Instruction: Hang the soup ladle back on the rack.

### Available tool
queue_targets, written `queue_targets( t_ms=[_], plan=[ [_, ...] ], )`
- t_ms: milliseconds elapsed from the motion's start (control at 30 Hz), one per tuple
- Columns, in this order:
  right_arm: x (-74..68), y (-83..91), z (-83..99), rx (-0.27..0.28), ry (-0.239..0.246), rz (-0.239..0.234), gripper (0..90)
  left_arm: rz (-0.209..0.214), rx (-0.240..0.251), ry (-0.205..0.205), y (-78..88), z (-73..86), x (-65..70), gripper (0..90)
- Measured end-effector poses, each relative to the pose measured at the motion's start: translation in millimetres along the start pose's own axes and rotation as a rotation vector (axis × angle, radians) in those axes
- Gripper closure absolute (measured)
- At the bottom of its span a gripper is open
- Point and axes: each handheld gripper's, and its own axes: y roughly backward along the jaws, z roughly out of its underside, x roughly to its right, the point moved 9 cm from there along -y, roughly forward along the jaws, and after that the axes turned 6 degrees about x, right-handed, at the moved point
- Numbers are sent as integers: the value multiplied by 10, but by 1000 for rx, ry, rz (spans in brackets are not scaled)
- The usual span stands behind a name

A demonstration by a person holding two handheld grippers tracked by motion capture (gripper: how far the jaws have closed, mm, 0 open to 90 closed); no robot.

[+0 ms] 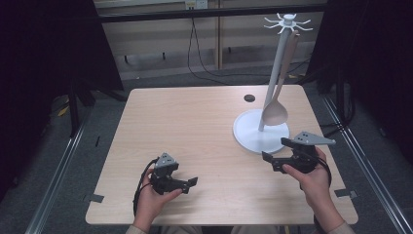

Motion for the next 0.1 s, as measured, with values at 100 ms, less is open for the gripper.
queue_targets(
  t_ms=[100],
  plan=[
    [-8,-5,26,-6,4,-1,93,-3,-1,5,-6,0,-1,46]
  ],
)
